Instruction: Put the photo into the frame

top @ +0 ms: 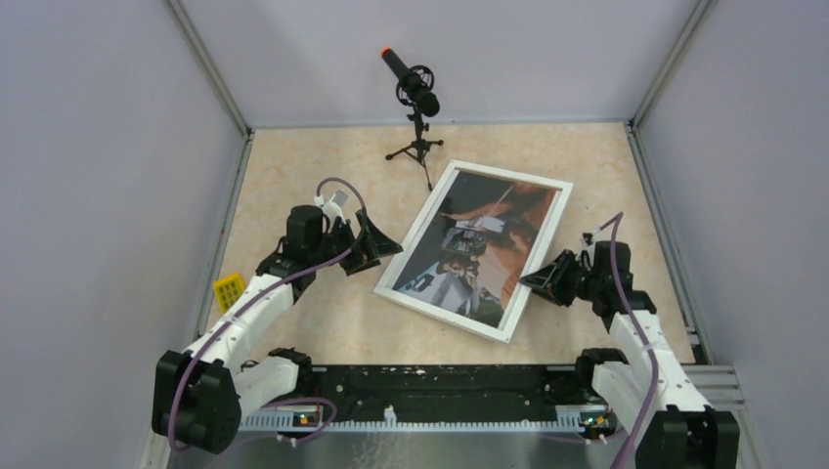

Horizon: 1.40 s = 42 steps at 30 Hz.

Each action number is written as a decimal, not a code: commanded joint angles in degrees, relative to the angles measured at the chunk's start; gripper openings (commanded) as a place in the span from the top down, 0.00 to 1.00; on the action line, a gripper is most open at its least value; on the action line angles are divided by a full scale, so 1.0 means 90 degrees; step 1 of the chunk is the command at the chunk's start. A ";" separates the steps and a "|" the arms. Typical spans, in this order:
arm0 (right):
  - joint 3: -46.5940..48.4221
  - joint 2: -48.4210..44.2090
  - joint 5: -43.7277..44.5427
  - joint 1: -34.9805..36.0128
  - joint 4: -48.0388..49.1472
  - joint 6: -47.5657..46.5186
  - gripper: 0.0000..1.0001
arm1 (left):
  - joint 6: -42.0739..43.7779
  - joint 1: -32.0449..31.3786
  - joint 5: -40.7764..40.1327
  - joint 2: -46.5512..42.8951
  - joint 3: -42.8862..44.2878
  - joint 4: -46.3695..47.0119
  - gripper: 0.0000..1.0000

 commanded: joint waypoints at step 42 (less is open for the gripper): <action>0.1871 0.5480 0.2184 0.6785 0.5774 0.2440 0.22 | 0.0837 -0.0037 -0.1550 -0.1250 0.1534 -0.1589 0.02</action>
